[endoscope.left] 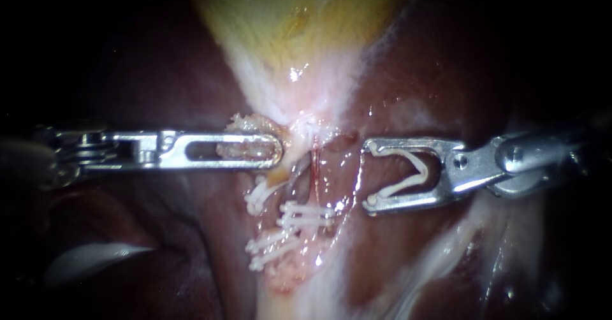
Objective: Clipping third clip right tube
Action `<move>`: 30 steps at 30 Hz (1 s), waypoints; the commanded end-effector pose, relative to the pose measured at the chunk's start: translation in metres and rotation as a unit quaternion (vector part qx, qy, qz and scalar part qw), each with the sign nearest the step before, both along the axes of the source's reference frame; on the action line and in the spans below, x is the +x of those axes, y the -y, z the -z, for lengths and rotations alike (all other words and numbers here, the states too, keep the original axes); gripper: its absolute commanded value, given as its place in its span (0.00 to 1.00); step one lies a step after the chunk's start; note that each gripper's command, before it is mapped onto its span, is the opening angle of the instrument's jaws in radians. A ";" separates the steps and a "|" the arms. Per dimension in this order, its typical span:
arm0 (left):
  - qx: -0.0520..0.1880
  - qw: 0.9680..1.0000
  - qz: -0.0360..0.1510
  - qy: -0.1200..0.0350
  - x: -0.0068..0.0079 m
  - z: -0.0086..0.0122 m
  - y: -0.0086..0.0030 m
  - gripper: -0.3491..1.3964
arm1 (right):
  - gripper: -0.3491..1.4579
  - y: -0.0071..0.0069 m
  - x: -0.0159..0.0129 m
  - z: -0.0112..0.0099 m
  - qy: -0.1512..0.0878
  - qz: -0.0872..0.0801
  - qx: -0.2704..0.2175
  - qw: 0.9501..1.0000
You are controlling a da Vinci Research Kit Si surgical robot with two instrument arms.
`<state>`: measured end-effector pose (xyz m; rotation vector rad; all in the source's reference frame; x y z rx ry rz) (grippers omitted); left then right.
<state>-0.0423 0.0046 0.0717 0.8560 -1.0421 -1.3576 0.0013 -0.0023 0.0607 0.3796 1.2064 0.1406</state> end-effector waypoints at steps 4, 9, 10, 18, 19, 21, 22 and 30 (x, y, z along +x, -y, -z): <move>0.004 1.000 -0.004 0.004 0.0010 0.0012 -0.0007 0.00 | 0.47 0.0000 0.0000 0.0000 0.000 0.000 0.000 1.000; 0.008 1.000 0.009 0.002 0.0034 0.0046 -0.0021 0.00 | 0.47 0.0000 0.0000 -0.0001 0.000 0.000 0.000 1.000; 0.011 1.000 0.013 0.003 0.0038 0.0053 -0.0022 0.00 | 0.47 0.0000 0.0000 -0.0001 -0.001 0.001 0.001 1.000; 0.006 1.000 0.024 0.009 0.0045 0.0091 -0.0023 0.00 | 0.47 -0.0001 0.0002 -0.0001 0.000 0.000 0.001 1.000; 0.005 1.000 0.024 0.008 0.0044 0.0090 -0.0022 0.00 | 0.47 -0.0001 0.0003 -0.0001 0.000 0.000 0.000 1.000; 0.004 1.000 0.026 0.007 0.0042 0.0089 -0.0020 0.00 | 0.47 0.0000 0.0007 -0.0001 -0.001 0.000 0.001 1.000; 0.004 1.000 0.026 0.007 0.0042 0.0088 -0.0019 0.00 | 0.47 0.0000 0.0009 -0.0002 0.002 -0.004 0.009 1.000; 0.004 1.000 0.026 0.006 0.0040 0.0087 -0.0019 0.00 | 0.47 0.0002 0.0040 -0.0027 0.020 -0.037 0.090 0.995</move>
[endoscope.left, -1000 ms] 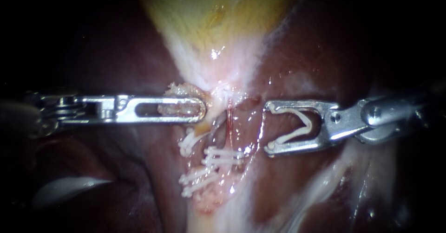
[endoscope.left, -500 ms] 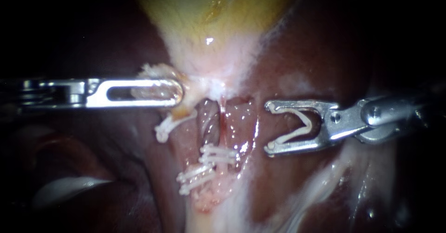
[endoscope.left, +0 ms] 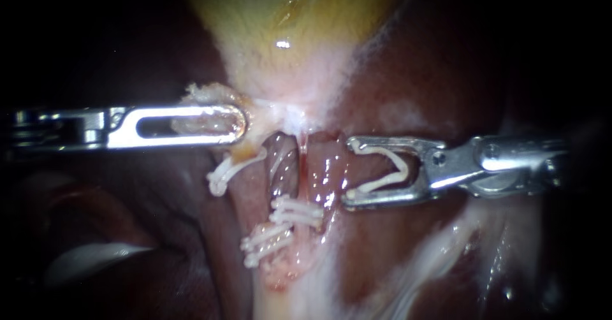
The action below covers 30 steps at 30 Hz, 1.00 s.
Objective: Clipping third clip right tube
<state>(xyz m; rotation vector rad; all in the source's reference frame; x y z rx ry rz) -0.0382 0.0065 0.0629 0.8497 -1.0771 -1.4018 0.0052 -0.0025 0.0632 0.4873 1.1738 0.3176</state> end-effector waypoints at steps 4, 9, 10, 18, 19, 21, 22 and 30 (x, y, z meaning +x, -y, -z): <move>0.000 1.000 -0.001 0.001 0.0000 0.0000 0.0001 0.00 | 0.47 0.0003 0.0015 -0.0020 0.008 -0.013 0.031 0.999; 0.000 1.000 -0.001 0.000 0.0000 0.0000 0.0001 0.00 | 0.47 0.0005 0.0027 -0.0042 0.016 -0.027 0.065 0.997; 0.000 1.000 -0.001 0.000 -0.0001 0.0000 0.0001 0.00 | 0.47 0.0005 0.0029 -0.0046 0.018 -0.030 0.070 0.997; 0.000 1.000 -0.001 0.001 -0.0002 0.0001 0.0002 0.00 | 0.46 -0.0001 0.0043 -0.0061 0.008 -0.034 0.111 0.993; 0.000 1.000 -0.001 0.001 -0.0002 0.0001 0.0002 0.00 | 0.46 -0.0002 0.0045 -0.0061 0.002 -0.037 0.118 0.992; 0.000 1.000 -0.001 0.001 -0.0002 0.0001 0.0002 0.00 | 0.46 -0.0003 0.0050 -0.0062 -0.009 -0.039 0.129 0.991; 0.000 1.000 -0.001 0.001 -0.0002 0.0001 0.0002 0.00 | 0.46 -0.0003 0.0052 -0.0062 -0.014 -0.040 0.132 0.990; 0.000 1.000 -0.002 0.002 -0.0003 0.0000 0.0003 0.00 | 0.46 -0.0005 0.0069 -0.0064 -0.050 -0.049 0.169 0.983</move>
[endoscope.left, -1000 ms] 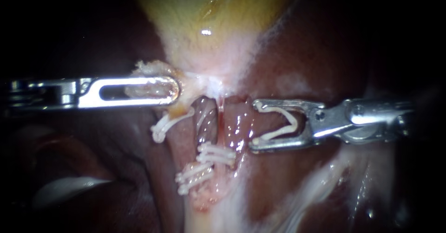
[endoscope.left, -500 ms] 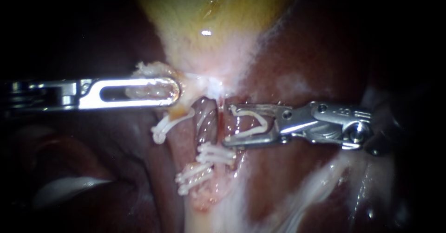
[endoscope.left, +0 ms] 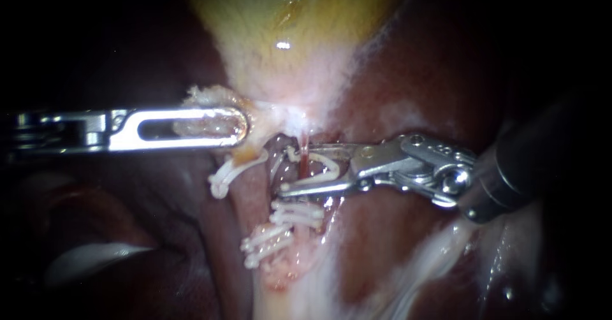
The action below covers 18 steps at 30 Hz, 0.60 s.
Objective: Clipping third clip right tube
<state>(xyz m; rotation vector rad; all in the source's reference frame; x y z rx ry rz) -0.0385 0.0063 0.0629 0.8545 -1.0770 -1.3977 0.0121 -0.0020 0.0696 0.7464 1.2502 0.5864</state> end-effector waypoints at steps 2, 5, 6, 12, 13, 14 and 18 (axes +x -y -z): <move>0.000 1.000 0.000 0.000 0.0000 -0.0001 0.0000 0.00 | 0.46 0.0000 0.0001 0.0000 -0.003 -0.001 0.002 1.000; 0.000 1.000 0.000 0.000 0.0000 -0.0001 0.0000 0.00 | 0.46 0.0000 0.0001 0.0000 -0.007 -0.005 0.005 1.000; 0.000 1.000 0.000 0.000 0.0000 -0.0001 0.0000 0.00 | 0.46 0.0000 0.0001 0.0000 -0.011 -0.005 0.005 1.000; 0.000 1.000 0.000 0.000 0.0000 -0.0001 0.0000 0.00 | 0.46 0.0000 0.0000 0.0001 -0.039 -0.010 0.038 0.998; 0.000 1.000 0.000 0.000 0.0000 -0.0001 0.0000 0.00 | 0.46 0.0000 -0.0001 0.0002 -0.048 -0.012 0.047 0.998; 0.000 1.000 0.000 0.000 0.0000 -0.0001 0.0000 0.00 | 0.46 0.0000 -0.0002 0.0004 -0.055 -0.011 0.053 0.997; 0.000 1.000 -0.001 0.000 0.0001 -0.0002 0.0000 0.00 | 0.46 0.0001 -0.0001 0.0011 -0.078 -0.009 0.071 0.994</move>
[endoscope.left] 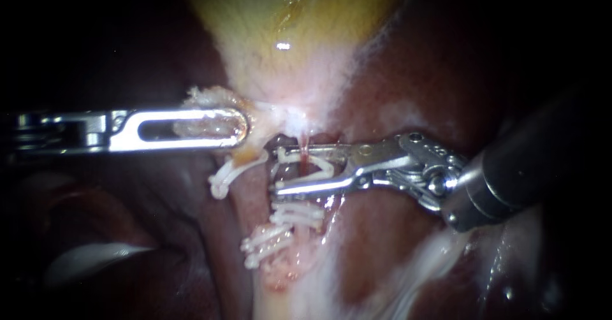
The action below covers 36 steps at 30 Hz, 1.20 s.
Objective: Clipping third clip right tube
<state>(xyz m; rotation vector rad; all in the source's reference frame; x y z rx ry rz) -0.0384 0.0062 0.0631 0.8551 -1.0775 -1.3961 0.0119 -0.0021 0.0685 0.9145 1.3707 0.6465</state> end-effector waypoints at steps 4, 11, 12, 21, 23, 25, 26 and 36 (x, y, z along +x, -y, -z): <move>0.000 1.000 0.000 0.000 0.0001 -0.0001 0.0000 0.00 | 0.45 -0.0002 0.0001 0.0012 -0.023 0.002 0.013 1.000; 0.000 1.000 0.000 0.000 0.0001 -0.0001 0.0000 0.00 | 0.44 -0.0004 0.0002 0.0024 -0.035 0.001 0.017 0.999; 0.000 1.000 0.000 0.000 0.0001 -0.0001 0.0000 0.00 | 0.44 -0.0004 0.0002 0.0024 -0.035 0.001 0.017 0.999; 0.000 1.000 0.000 0.000 0.0001 -0.0001 0.0000 0.00 | 0.23 -0.0005 -0.0004 0.0023 -0.033 0.002 0.029 0.999; 0.000 1.000 0.000 0.000 0.0001 -0.0001 0.0000 0.00 | 0.11 -0.0006 -0.0007 0.0023 -0.033 0.003 0.029 0.999; 0.000 1.000 0.000 0.000 0.0001 -0.0001 0.0000 0.00 | 0.02 -0.0006 -0.0010 0.0022 -0.034 0.004 0.029 0.999; 0.000 1.000 0.000 0.000 0.0001 -0.0001 0.0000 0.00 | 0.00 -0.0007 -0.0011 0.0021 -0.033 0.005 0.029 0.999; 0.000 1.000 0.000 0.000 0.0000 -0.0001 0.0000 0.00 | 0.00 -0.0009 -0.0017 0.0019 -0.002 0.021 0.024 0.999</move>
